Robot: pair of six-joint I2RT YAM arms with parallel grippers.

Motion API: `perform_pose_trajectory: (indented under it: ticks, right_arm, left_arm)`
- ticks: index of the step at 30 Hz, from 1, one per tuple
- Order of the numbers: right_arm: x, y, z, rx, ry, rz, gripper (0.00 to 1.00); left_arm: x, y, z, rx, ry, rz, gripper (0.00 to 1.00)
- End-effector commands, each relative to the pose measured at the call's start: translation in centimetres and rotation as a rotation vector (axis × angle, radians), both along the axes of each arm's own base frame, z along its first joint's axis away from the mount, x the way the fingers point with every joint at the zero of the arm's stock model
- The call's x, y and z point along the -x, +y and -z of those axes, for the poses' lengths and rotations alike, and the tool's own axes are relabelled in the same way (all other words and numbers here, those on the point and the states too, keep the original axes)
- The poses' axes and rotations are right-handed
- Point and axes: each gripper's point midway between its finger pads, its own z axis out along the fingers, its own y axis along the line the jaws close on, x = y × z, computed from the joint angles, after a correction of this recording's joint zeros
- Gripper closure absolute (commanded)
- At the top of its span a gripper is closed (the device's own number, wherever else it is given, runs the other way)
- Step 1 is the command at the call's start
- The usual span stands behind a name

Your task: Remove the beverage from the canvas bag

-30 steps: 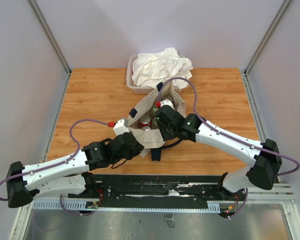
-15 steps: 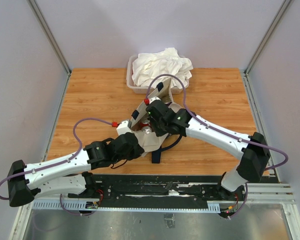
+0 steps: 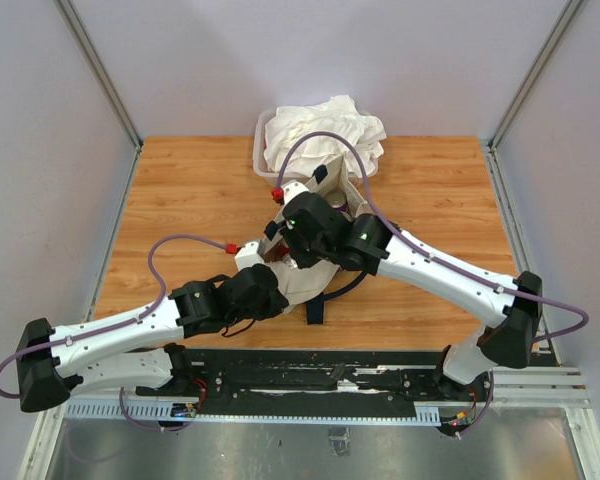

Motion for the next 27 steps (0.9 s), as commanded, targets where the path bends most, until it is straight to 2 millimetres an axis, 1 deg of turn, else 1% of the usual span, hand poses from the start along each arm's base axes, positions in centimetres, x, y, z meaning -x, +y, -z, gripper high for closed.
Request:
perform_pose_trajectory:
  ticks: [1, 5, 9, 14, 17, 20, 27]
  right_arm:
    - [-0.1, -1.0, -0.1, 0.025, -0.044, 0.021, 0.81]
    - [0.0, -0.5, 3.3, 0.079, 0.010, 0.014, 0.82]
    - [0.0, 0.2, 5.9, 0.115, 0.047, 0.016, 0.83]
    - [0.2, 0.2, 9.5, 0.179, 0.108, 0.029, 0.85]
    - [0.9, -0.1, 11.5, 0.207, 0.163, 0.028, 0.85]
    - [2.1, 0.1, 13.3, 0.218, 0.239, 0.012, 0.85]
    - [4.6, 0.7, 17.0, 0.250, 0.406, -0.021, 0.84]
  left_arm:
    - [1.8, 1.5, 2.1, -0.107, 0.079, 0.057, 0.99]
    - [1.8, 1.4, 2.0, -0.107, 0.077, 0.059, 1.00]
    - [1.9, 1.4, 2.0, -0.104, 0.080, 0.061, 1.00]
    - [1.8, 1.4, 1.6, -0.096, 0.073, 0.057, 0.99]
    - [1.7, 1.5, 1.7, -0.101, 0.071, 0.054, 1.00]
    - [1.7, 1.5, 1.7, -0.102, 0.071, 0.051, 1.00]
    - [1.7, 1.5, 1.5, -0.099, 0.068, 0.048, 0.99]
